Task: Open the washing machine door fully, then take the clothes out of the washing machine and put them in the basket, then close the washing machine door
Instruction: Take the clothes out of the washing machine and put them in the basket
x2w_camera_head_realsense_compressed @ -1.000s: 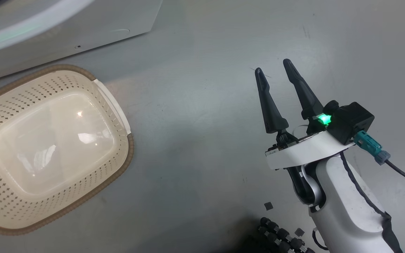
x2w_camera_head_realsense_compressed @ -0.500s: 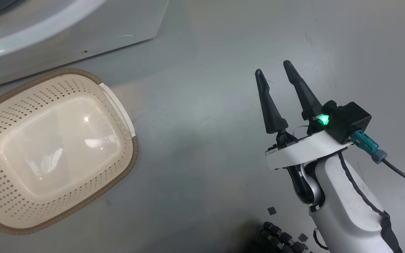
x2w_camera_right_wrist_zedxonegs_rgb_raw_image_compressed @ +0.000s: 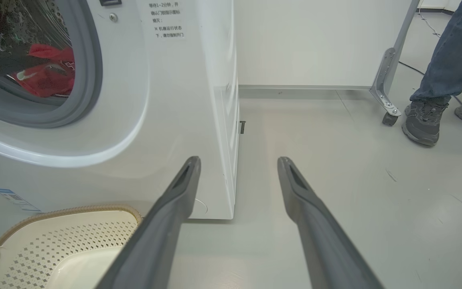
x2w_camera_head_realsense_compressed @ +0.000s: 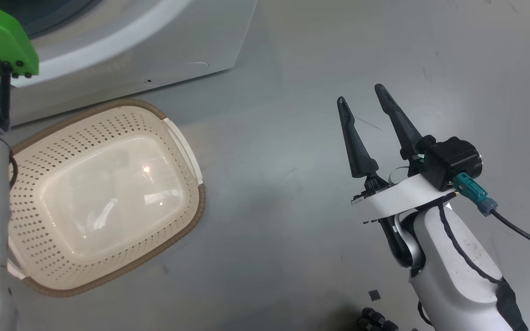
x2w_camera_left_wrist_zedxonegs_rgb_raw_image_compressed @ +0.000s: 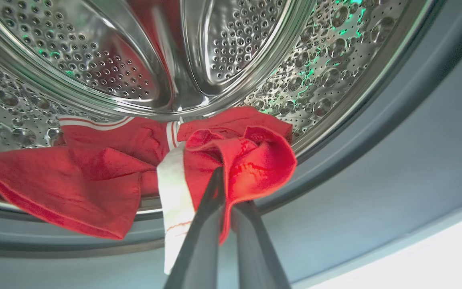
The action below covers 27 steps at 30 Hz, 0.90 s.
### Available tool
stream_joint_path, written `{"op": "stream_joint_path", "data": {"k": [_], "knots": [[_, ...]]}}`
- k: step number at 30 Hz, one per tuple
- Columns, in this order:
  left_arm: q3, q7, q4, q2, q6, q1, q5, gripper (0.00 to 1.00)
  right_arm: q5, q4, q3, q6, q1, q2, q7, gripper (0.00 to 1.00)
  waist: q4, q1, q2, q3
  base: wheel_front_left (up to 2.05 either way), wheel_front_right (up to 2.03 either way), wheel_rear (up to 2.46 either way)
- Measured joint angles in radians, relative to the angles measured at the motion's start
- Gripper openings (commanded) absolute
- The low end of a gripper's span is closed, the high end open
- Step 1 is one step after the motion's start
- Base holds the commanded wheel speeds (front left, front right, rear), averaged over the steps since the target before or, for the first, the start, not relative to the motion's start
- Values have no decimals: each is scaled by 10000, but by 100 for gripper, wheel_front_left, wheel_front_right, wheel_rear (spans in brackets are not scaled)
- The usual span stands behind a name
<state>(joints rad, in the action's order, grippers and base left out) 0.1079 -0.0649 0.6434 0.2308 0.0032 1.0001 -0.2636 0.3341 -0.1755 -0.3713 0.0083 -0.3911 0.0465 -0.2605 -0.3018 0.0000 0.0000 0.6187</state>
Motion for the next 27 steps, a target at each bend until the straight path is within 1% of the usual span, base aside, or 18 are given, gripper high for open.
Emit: {"op": "stream_joint_path", "data": {"k": [11, 14, 19, 21, 27], "knots": [[301, 1766, -834, -685, -17, -1432, 2, 0, -435, -376, 314, 109, 276, 10, 0, 100, 677, -1, 0, -845, 0, 0, 0], [328, 2182, -1106, -878, -88, -1894, -2, 0, -485, -525, 372, 173, 453, 10, 0, 100, 848, 0, 0, -1129, 0, 0, 0], [349, 2836, -1636, -963, -67, -2614, 4, 0, -485, -633, 479, 215, 680, 12, 0, 100, 1090, -1, 0, -1657, 0, 0, 0], [372, 2964, -1891, -982, 113, -2817, 56, 0, -485, -700, 533, 253, 796, 15, 0, 100, 1178, -1, 0, -1876, 0, 0, 0], [382, 3141, -2849, -1227, 397, -3320, 146, 0, -539, -840, 669, 259, 1250, 19, 0, 100, 1433, -1, 0, -2575, 0, 0, 0]]}}
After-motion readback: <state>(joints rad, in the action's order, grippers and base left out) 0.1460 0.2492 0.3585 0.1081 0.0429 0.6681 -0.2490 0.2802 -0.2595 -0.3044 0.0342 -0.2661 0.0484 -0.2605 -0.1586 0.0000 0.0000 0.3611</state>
